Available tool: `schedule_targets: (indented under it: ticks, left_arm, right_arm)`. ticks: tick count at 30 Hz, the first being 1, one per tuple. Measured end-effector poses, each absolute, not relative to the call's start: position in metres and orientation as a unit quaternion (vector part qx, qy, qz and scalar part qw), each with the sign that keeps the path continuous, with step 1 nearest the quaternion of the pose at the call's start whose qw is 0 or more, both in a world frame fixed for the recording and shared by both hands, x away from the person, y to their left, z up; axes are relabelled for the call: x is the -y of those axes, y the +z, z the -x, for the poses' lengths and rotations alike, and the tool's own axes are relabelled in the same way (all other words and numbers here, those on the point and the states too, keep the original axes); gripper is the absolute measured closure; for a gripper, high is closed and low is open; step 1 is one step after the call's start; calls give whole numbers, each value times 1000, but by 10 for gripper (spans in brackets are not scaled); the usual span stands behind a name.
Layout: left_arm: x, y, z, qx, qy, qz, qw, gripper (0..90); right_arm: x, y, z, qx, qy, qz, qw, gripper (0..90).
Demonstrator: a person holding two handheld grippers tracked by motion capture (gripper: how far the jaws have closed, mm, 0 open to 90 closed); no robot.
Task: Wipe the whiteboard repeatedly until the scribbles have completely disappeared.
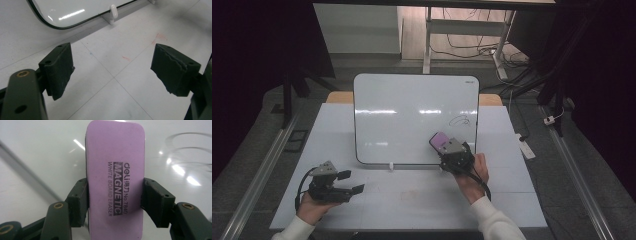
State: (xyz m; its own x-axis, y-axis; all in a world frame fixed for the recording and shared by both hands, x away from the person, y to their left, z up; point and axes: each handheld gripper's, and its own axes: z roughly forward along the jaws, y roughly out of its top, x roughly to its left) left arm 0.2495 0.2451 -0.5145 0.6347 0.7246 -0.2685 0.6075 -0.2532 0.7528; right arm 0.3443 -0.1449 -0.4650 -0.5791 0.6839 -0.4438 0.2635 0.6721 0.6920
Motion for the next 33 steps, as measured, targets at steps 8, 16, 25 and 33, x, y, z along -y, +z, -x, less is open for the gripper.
schedule_targets:
  ticks: [8,16,25,33]
  left_arm:
    - [-245,-515,-251,-423,66,-790,440,187]
    - [-245,-515,-250,-423,67,-790,439,187]
    - [-245,-515,-251,-424,66,-790,439,187]
    - [-244,-516,-251,-423,65,-791,436,187]
  right_arm:
    - [174,-451,-357,-817,309,-319,367,404]
    - [152,-462,-348,-842,293,-280,357,405]
    - [194,-427,-379,-779,333,-356,393,404]
    - [188,-422,-384,-776,323,-353,411,404]
